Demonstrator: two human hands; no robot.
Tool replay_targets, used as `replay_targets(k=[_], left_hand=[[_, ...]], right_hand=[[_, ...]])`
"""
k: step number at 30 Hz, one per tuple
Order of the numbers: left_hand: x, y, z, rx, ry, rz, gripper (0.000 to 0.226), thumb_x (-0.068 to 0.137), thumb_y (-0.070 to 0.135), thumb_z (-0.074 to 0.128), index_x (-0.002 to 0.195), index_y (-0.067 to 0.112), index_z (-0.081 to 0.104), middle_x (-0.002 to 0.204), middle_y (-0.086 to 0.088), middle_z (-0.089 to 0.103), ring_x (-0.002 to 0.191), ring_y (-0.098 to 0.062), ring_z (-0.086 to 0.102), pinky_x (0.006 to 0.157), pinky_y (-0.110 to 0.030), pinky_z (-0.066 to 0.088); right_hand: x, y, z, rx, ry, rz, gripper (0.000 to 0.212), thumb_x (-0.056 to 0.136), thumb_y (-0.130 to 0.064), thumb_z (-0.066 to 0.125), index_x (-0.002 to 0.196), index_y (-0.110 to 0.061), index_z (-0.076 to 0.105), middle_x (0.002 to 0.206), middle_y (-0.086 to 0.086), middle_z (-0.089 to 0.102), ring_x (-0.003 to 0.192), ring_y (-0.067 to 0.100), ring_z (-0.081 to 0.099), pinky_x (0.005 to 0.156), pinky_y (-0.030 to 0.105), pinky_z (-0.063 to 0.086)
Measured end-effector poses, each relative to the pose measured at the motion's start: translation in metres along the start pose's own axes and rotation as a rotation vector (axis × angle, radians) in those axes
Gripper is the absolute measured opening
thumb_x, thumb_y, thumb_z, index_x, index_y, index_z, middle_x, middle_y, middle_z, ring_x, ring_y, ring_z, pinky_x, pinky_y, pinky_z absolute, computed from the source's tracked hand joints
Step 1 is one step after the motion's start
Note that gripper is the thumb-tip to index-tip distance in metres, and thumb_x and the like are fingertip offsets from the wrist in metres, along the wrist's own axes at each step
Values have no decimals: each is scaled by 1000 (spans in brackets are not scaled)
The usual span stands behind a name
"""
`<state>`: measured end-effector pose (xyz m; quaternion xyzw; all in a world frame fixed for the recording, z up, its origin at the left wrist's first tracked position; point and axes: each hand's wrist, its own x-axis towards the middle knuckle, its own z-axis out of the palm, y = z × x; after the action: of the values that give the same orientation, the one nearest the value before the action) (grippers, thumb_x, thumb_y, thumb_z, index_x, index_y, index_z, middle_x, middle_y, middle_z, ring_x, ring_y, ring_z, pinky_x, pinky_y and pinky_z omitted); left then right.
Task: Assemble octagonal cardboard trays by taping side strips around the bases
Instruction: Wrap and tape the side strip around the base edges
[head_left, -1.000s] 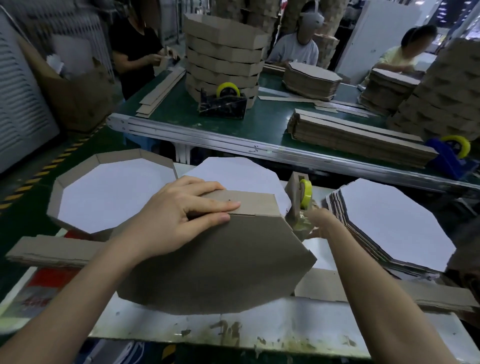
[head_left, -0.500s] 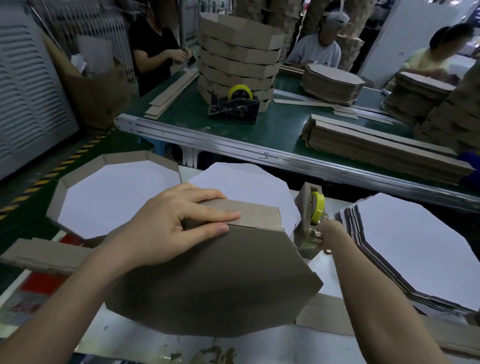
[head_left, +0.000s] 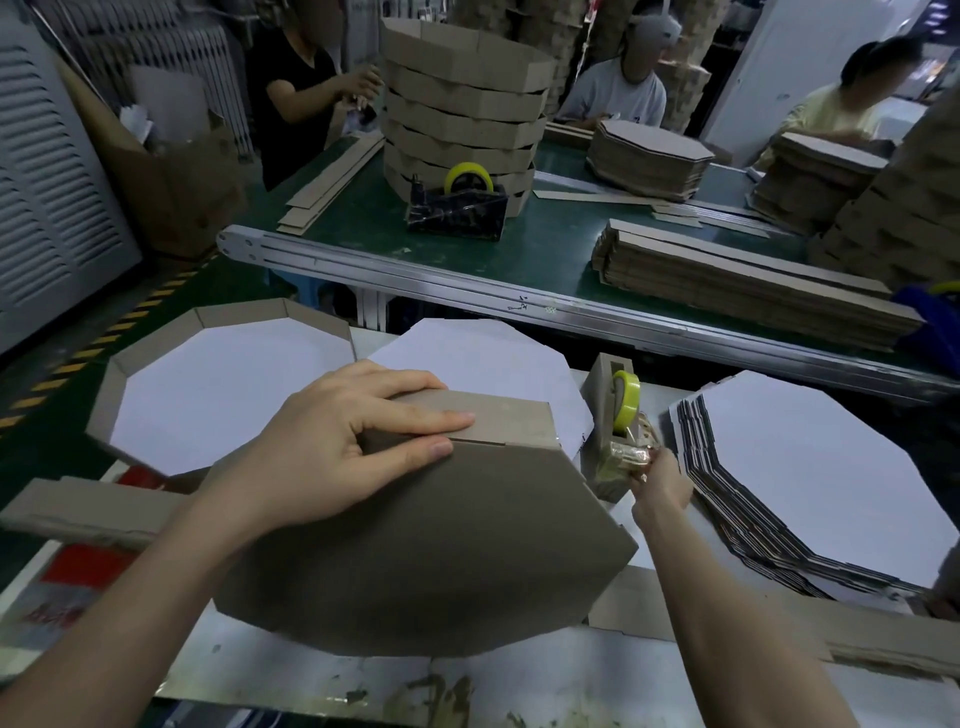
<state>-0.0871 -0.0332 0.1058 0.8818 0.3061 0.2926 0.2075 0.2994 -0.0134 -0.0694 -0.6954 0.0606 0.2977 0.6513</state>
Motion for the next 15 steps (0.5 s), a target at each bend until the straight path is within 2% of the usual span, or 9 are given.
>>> replay_targets(k=[4, 9, 11, 15], left_hand=[[-1, 1, 0, 2, 6, 7, 29, 84, 67, 43, 113, 74, 47, 117, 52, 43, 113, 7, 45, 86, -15, 38], [-2, 0, 1, 5, 14, 0, 29, 84, 67, 44, 113, 74, 47, 117, 52, 43, 115, 8, 44, 86, -15, 37], [-2, -1, 1, 6, 14, -2, 29, 84, 67, 44, 113, 73, 48, 117, 49, 44, 115, 8, 45, 87, -15, 38], [0, -2, 2, 11, 18, -7, 29, 84, 68, 44, 113, 73, 49, 119, 46, 46, 116, 7, 45, 88, -17, 38]], right_hand=[[10, 22, -19, -148, -112, -89, 20, 86, -18, 68, 94, 1, 64, 93, 10, 65, 89, 20, 60, 83, 31, 50], [15, 32, -33, -349, -150, -198, 20, 87, -14, 73, 75, -3, 62, 106, 4, 59, 96, 20, 56, 84, 30, 40], [20, 32, -33, -371, -139, -216, 22, 89, -13, 72, 71, -9, 60, 104, 7, 62, 95, 22, 56, 84, 31, 40], [30, 30, -32, -406, -135, -234, 18, 89, -11, 72, 74, -7, 62, 98, 10, 64, 88, 22, 55, 79, 31, 41]])
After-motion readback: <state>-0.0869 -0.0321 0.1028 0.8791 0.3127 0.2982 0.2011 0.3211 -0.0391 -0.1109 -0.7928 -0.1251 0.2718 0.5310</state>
